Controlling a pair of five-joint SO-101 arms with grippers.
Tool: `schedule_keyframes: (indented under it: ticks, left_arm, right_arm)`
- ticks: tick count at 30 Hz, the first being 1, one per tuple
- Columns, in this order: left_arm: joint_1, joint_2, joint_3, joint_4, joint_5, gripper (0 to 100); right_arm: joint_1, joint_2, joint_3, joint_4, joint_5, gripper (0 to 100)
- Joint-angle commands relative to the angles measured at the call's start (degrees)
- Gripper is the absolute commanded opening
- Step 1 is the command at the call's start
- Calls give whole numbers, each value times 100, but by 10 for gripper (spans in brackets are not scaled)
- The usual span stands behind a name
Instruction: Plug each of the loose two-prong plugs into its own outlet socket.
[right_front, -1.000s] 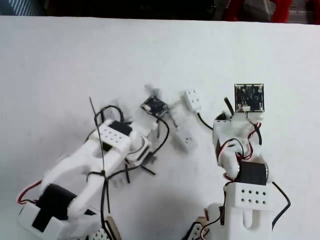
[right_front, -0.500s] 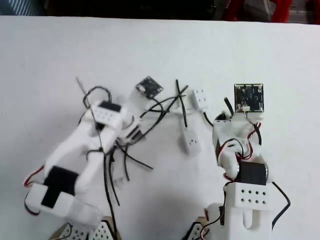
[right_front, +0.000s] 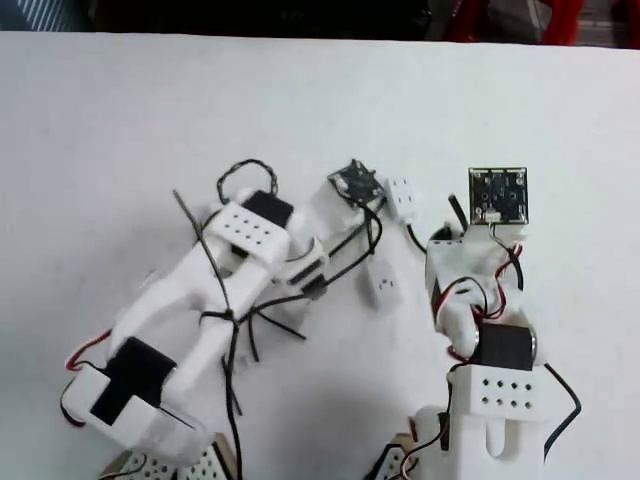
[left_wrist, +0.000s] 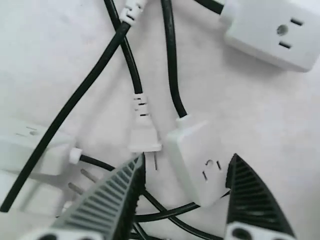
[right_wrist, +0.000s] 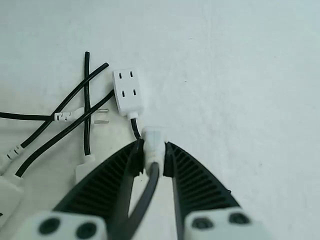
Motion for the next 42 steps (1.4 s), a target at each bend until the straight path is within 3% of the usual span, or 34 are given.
schedule_keyframes:
  ticks: [1,9,13,22,25,30,36,42]
  left_arm:
    - [40,-75,123,-220,70,270]
    - [813,-919,659,-132,79,230]
    - [998,-1007,905,-158,589,230]
    - [-268,1015,18,-334,598,230]
    - [-356,1508,-607,220,589,225]
    - [-382,1710,-905,316,589,165]
    - [-84,1174,-844,369,580,93]
    - [743,426,-369,149,624,84]
  right_arm:
    - [4,-13,-273,-101,-35,18]
    - [4,-13,-273,-101,-35,18]
    - [4,-4,-273,-101,-35,18]
    - [4,-4,-273,-101,-35,18]
    - [4,-4,-273,-101,-35,18]
    - [4,4,-273,-101,-35,18]
    - [4,-13,-273,-101,-35,18]
    - [4,-40,-273,-92,-35,18]
